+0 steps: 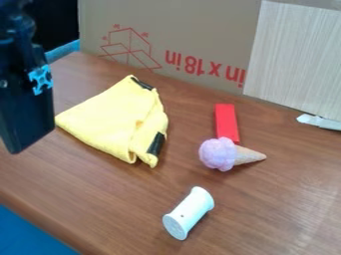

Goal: Remove the cloth from the top

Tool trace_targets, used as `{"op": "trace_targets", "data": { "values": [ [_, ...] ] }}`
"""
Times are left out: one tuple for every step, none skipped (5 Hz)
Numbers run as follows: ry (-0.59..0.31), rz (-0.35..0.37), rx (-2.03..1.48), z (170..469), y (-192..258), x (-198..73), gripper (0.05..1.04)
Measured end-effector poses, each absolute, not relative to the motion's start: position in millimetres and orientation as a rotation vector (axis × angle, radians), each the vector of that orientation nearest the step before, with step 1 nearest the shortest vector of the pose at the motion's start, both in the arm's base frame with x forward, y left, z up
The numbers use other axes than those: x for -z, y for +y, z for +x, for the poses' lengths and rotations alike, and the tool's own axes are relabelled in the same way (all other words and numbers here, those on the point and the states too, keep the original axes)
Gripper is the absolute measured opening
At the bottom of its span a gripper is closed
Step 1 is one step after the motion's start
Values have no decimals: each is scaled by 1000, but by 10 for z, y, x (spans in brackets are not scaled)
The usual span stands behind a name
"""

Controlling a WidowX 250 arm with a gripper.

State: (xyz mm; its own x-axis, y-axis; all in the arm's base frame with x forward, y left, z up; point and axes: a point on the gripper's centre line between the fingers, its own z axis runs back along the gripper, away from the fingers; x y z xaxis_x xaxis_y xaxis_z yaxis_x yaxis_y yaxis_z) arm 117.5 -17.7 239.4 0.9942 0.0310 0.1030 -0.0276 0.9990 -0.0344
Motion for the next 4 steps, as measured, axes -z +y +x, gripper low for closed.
{"op": "trace_targets", "data": {
  "values": [
    [-108, -36, -23, 1184, -180, -2361, 1001],
    [-177, -13, -120, 1576, 252, -1958, 1001],
    [-227, -23, -112, 1864, 578, -1720, 1000],
    [-231, -55, -77, 2169, 832, -1417, 1000]
  ]
}}
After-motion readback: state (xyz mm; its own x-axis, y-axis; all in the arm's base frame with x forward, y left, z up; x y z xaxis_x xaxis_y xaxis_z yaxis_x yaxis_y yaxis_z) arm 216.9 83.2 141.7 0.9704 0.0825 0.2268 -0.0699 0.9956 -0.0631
